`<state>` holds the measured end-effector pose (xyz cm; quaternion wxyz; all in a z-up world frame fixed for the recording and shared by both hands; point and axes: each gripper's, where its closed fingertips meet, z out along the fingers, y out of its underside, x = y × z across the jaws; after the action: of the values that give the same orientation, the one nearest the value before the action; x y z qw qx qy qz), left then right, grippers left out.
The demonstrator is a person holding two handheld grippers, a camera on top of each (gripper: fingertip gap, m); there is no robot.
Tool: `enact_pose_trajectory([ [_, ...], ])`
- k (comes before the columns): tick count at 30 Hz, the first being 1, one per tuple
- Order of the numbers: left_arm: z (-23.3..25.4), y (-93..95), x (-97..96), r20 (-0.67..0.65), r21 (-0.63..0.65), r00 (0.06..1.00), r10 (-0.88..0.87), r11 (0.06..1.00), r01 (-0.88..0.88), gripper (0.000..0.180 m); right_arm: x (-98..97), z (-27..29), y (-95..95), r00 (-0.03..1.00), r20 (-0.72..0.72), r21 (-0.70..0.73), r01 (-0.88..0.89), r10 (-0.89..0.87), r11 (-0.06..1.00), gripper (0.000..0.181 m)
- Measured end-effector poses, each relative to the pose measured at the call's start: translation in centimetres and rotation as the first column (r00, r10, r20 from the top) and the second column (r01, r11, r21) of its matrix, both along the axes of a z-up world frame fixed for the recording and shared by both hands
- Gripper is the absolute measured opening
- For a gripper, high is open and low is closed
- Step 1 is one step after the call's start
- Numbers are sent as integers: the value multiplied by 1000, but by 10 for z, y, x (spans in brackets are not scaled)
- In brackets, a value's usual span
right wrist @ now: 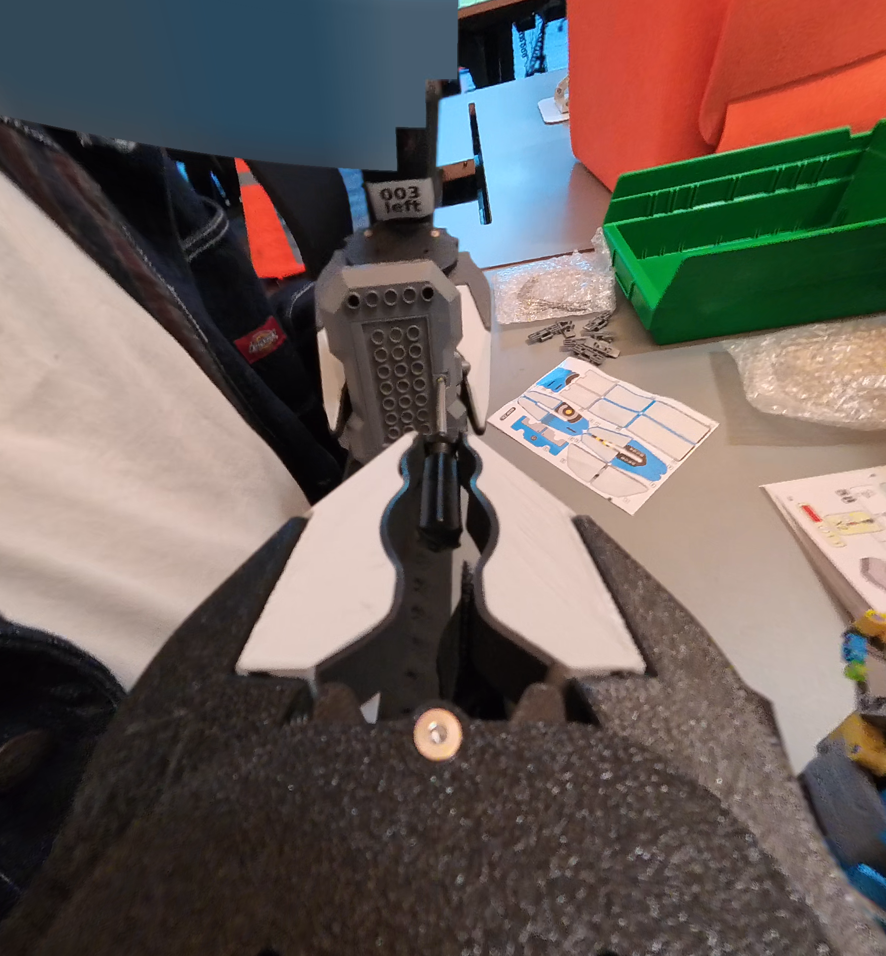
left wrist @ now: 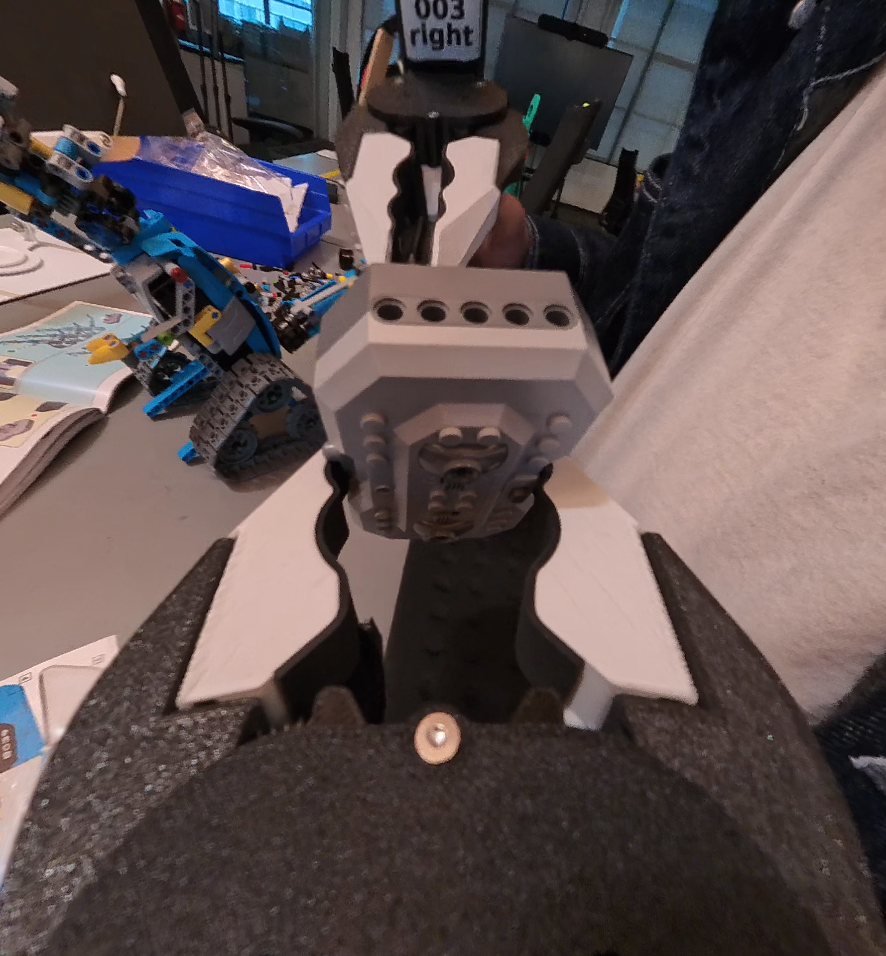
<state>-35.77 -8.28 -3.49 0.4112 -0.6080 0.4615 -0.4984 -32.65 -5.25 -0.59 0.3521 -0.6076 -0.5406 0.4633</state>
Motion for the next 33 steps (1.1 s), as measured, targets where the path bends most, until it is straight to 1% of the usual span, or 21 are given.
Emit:
enact_pose_trajectory([
  [2, 5, -5, -1, 20, -60, 998, -54, 997, 55, 69, -1, 2, -3, 999, 15, 98, -29, 28, 995, 11],
  [3, 6, -7, -1, 21, -105, 996, -85, 991, 86, 69, -1, 3, -4, 999, 34, 186, -45, 39, 981, 11],
  [5, 7, -12, -3, 16, -214, 986, -166, 963, 166, 69, -1, 3, -9, 993, 94, 388, -103, 72, 916, 12],
  [6, 7, -15, -5, 19, -279, 977, -211, 938, 208, 68, -2, 3, -12, 988, 127, 491, -142, 90, 860, 11],
  [7, 7, -16, -6, 27, -343, 969, -246, 908, 240, 68, -3, 2, -14, 981, 165, 592, -181, 102, 785, 11],
  [8, 9, -15, -8, 49, -415, 962, -269, 871, 265, 68, -4, 2, -14, 976, 197, 702, -209, 97, 681, 11],
  [9, 11, -13, -10, 82, -500, 954, -287, 817, 288, 68, -5, 2, -15, 970, 228, 807, -235, 81, 542, 10],
  [10, 12, -9, -10, 110, -575, 950, -292, 761, 301, 68, -6, -1, -14, 962, 268, 889, -268, 54, 370, 11],
  [11, 13, -4, -11, 133, -627, 948, -288, 716, 305, 68, -6, -3, -12, 954, 300, 930, -297, 21, 216, 12],
  [12, 13, -2, -11, 157, -662, 943, -292, 677, 320, 69, -6, -5, -11, 948, 317, 939, -315, 10, 135, 11],
  [13, 16, -2, -11, 192, -682, 934, -300, 644, 347, 69, -5, -4, -10, 948, 318, 940, -318, 19, 120, 11],
  [15, 21, 1, -11, 249, -684, 923, -294, 621, 382, 69, -4, 0, -6, 956, 288, 945, -292, 49, 146, 11],
  [17, 21, 4, -12, 248, -641, 929, -275, 672, 370, 69, -1, 6, 0, 973, 224, 923, -230, 53, 308, 11],
  [19, 18, 12, -13, 216, -566, 950, -226, 764, 310, 68, 1, 13, 0, 990, 121, 853, -144, 79, 501, 12],
  [22, 10, 24, -17, 122, -362, 986, -110, 920, 148, 68, 6, 4, 16, 999, 43, 601, -22, -4, 799, 12],
  [24, 6, 35, -20, 61, -182, 998, 7, 983, 4, 69, 8, -27, 29, 992, 85, 334, 58, -92, 941, 12],
  [25, 4, 40, -22, 40, -97, 997, 62, 994, -58, 69, 10, -50, 33, 982, 143, 221, 90, -124, 971, 12],
  [26, 4, 44, -23, 31, -30, 993, 112, 993, -111, 69, 10, -69, 35, 973, 177, 149, 123, -149, 981, 12],
  [28, 2, 53, -26, 24, 68, 979, 203, 977, -204, 69, 6, -100, 34, 958, 224, 59, 169, -178, 984, 12],
  [31, -9, 60, -27, -19, 170, 958, 285, 946, -278, 69, -1, -119, 34, 950, 238, 65, 192, -202, 979, 13],
  [33, -17, 61, -26, -56, 204, 951, 305, 936, -288, 69, -3, -133, 37, 939, 274, 99, 190, -210, 977, 13],
])
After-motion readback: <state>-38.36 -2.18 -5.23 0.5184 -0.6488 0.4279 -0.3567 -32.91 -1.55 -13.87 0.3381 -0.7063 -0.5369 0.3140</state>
